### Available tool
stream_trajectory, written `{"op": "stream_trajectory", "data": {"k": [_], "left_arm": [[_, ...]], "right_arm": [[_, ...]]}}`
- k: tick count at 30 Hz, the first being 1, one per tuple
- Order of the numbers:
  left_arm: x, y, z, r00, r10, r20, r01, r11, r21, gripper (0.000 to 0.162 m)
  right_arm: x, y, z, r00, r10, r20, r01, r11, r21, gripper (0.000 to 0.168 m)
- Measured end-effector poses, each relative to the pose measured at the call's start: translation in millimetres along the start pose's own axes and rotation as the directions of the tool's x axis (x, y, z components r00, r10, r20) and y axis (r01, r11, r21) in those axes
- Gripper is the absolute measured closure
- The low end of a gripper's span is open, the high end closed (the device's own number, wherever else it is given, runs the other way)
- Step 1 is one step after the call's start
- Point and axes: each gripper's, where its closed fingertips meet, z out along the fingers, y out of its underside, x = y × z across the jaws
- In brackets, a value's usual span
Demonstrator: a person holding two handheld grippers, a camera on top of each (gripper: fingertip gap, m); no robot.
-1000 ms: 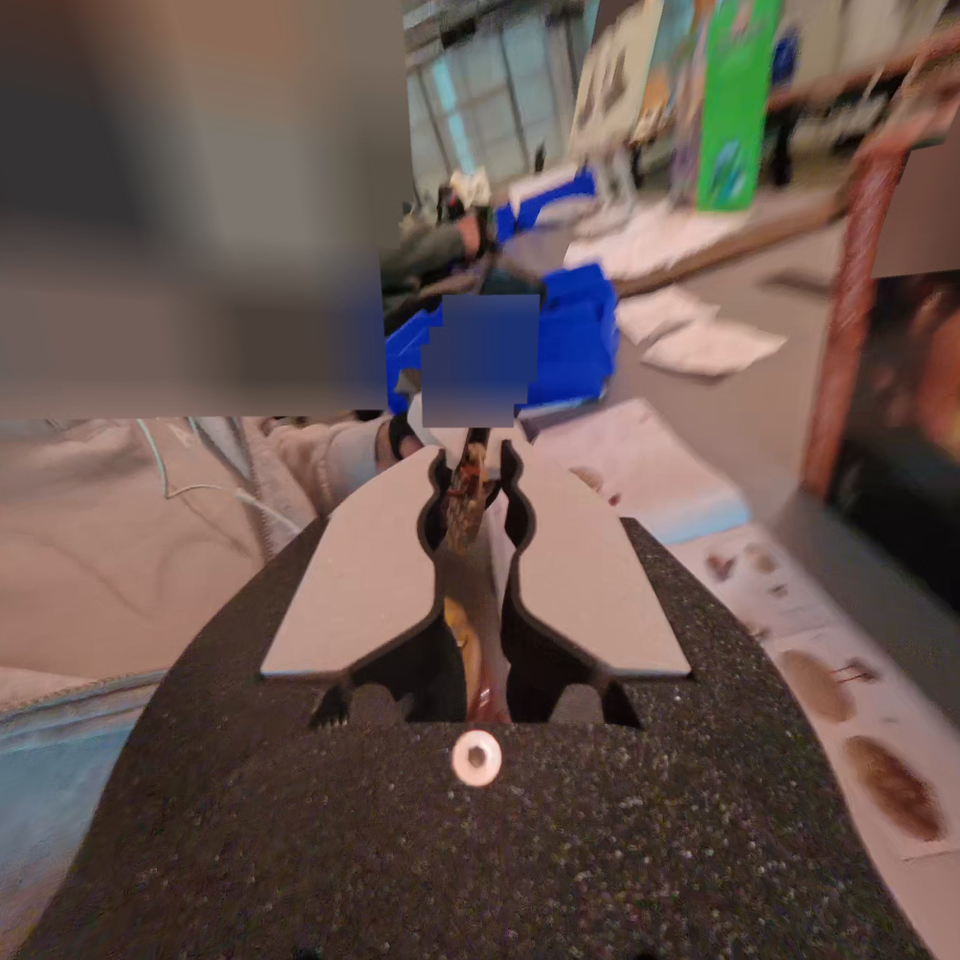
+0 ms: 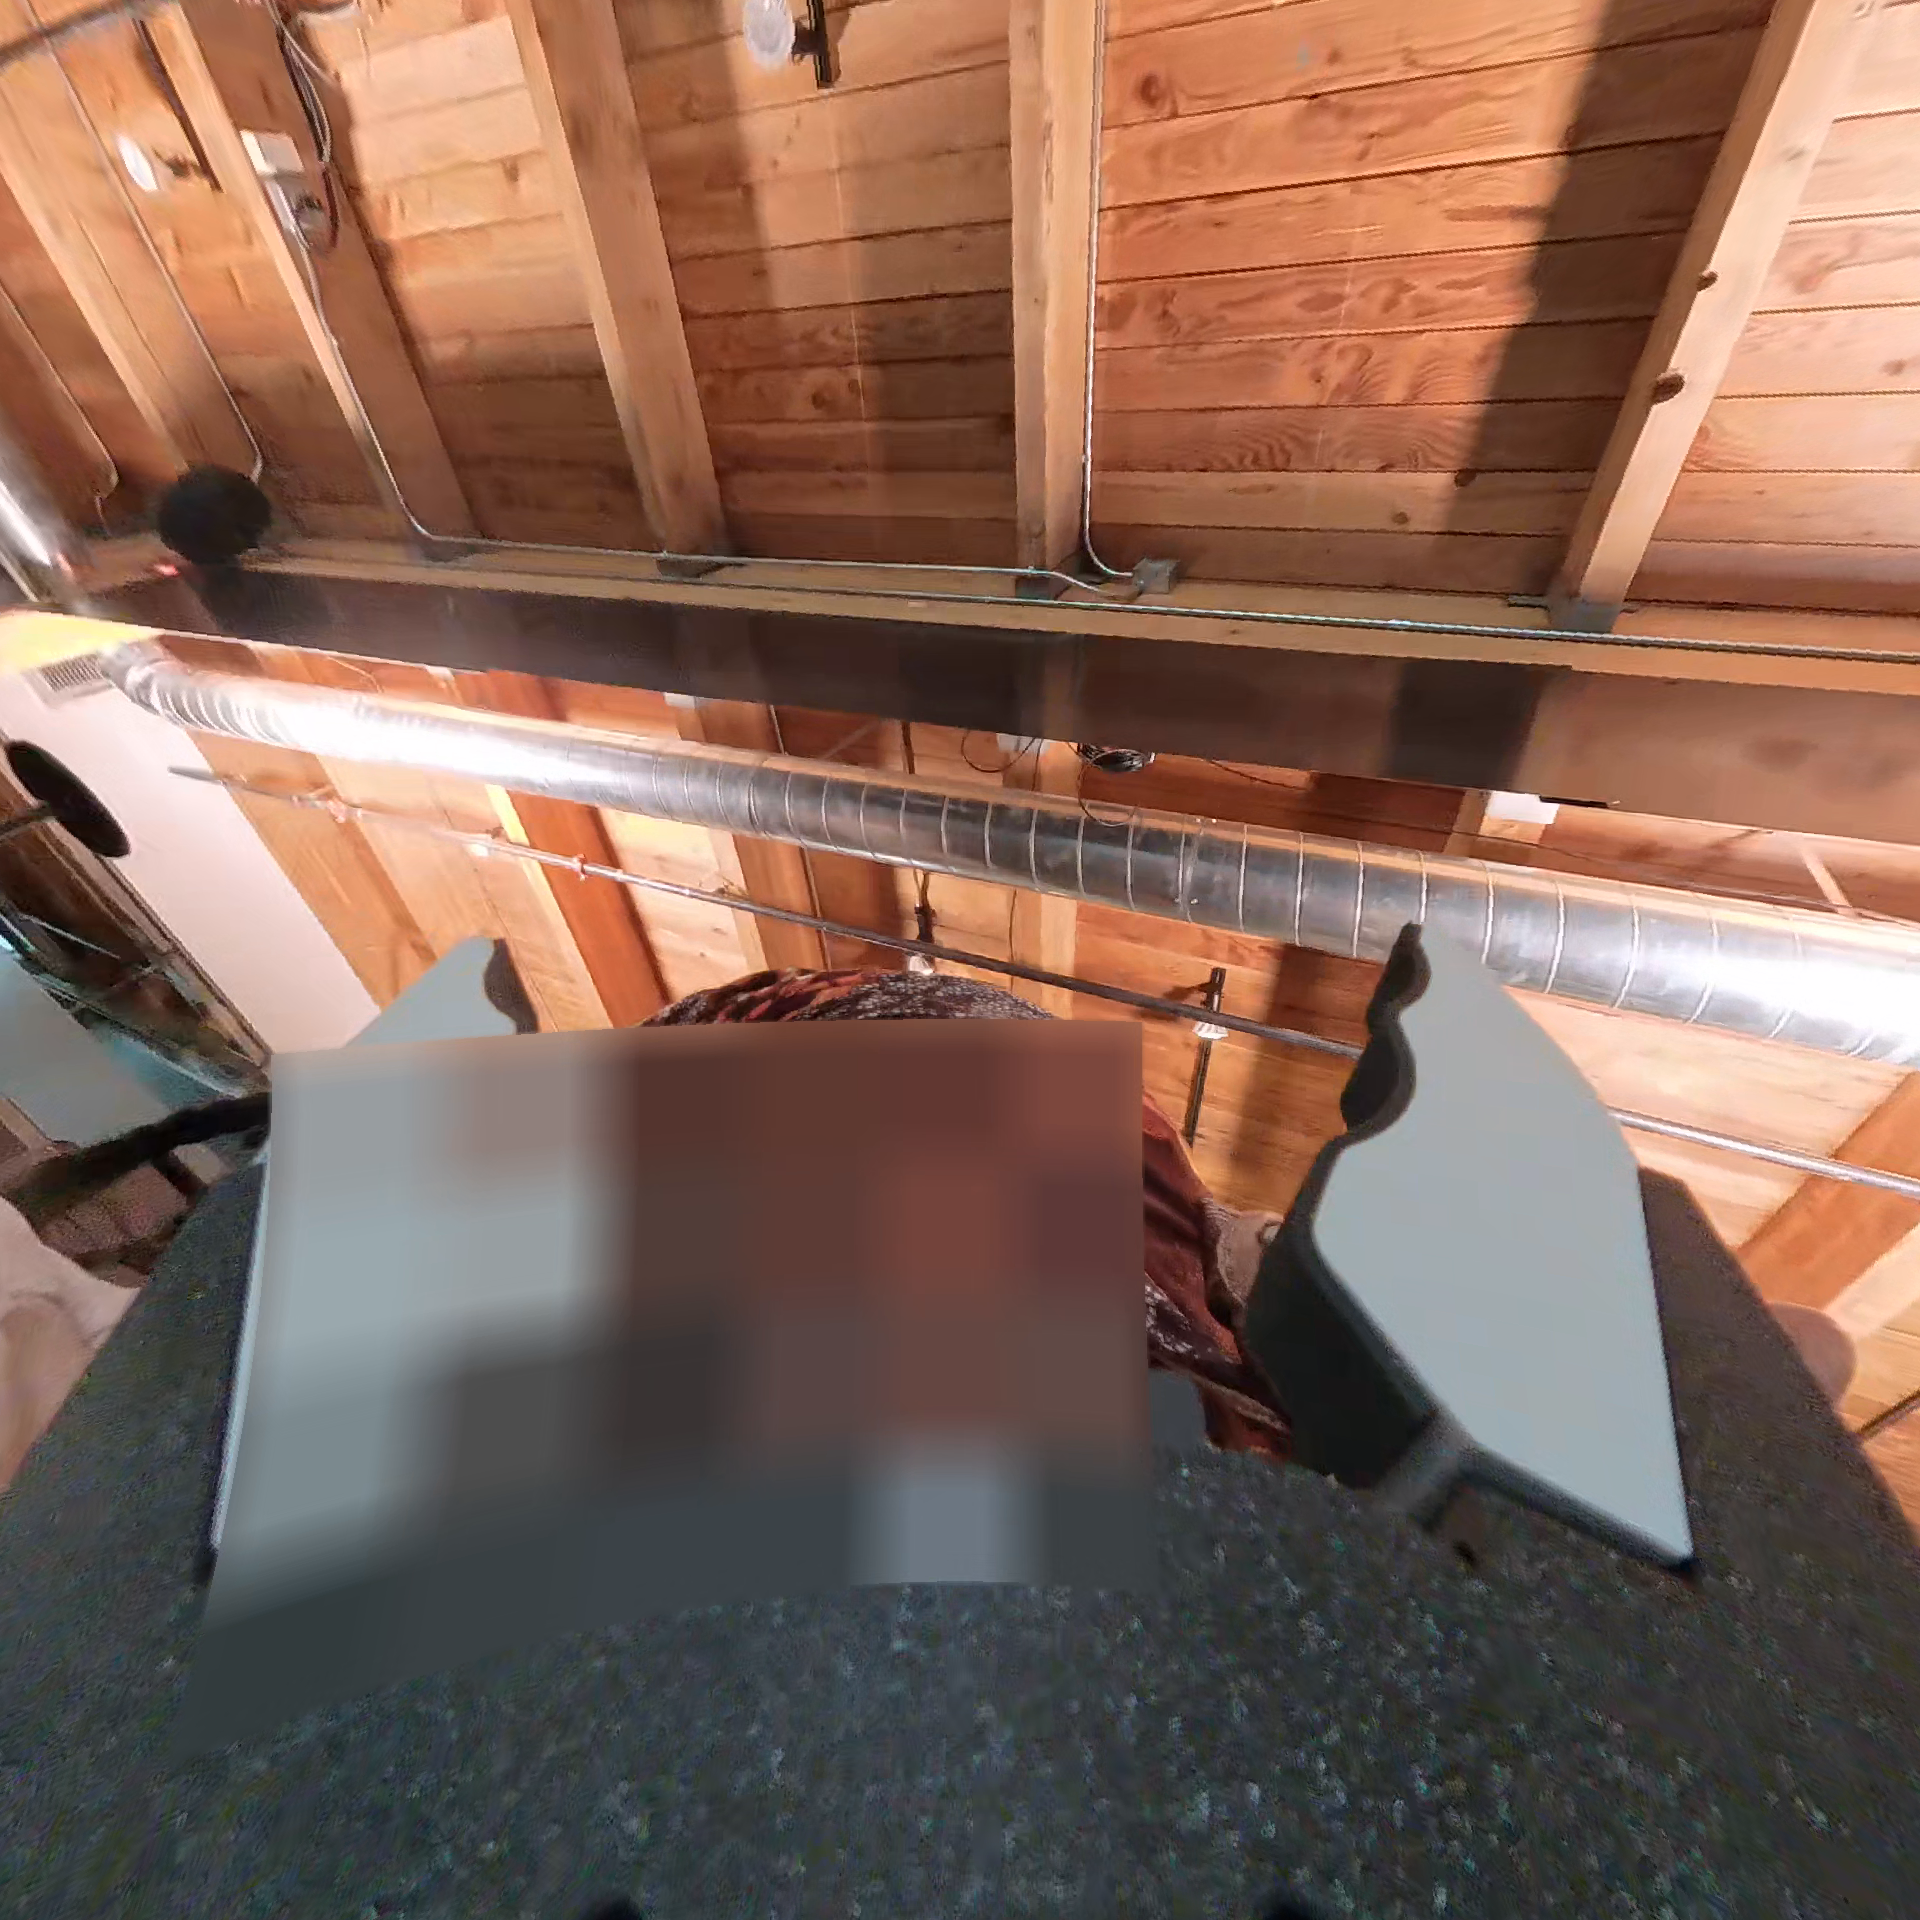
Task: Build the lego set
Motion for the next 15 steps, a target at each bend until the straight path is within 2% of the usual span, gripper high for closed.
{"op": "stream_trajectory", "data": {"k": [9, 10, 12, 13, 14, 15], "left_arm": [[-1.4, 0.1, -1.2, 1.0, 0.014, 0.01, -0.014, 1.0, -0.015, 0.157], [-1.2, -0.4, -1.4, 1.0, 0.016, 0.009, -0.015, 1.0, -0.016, 0.157], [-0.7, -1.3, -1.9, 1.0, 0.015, 0.003, -0.015, 1.0, -0.019, 0.157], [-0.3, -1.8, -2.7, 1.0, 0.016, 0.001, -0.016, 1.0, -0.021, 0.157], [0.2, -2.3, -3.5, 1.0, 0.017, -0.002, -0.017, 1.0, -0.024, 0.157], [1.3, -2.4, -4.5, 1.0, 0.019, -0.006, -0.02, 0.999, -0.03, 0.157]], "right_arm": [[0.6, -10.1, -5.2, 0.999, -0.001, -0.034, 0.002, 1.0, 0.016, 0.026], [8.3, -7.1, -12.7, 0.996, -0.009, -0.087, 0.007, 1.0, -0.025, 0.032], [42.3, 11.2, -49.2, 0.949, -0.078, -0.305, 0.013, 0.978, -0.208, 0.043], [59.2, 23.0, -80.1, 0.901, -0.119, -0.417, -0.018, 0.95, -0.312, 0.059], [69.7, 40.1, -117.6, 0.853, -0.172, -0.493, -0.075, 0.894, -0.442, 0.071], [70.7, 61.0, -158.4, 0.825, -0.252, -0.506, -0.123, 0.794, -0.596, 0.072]]}}
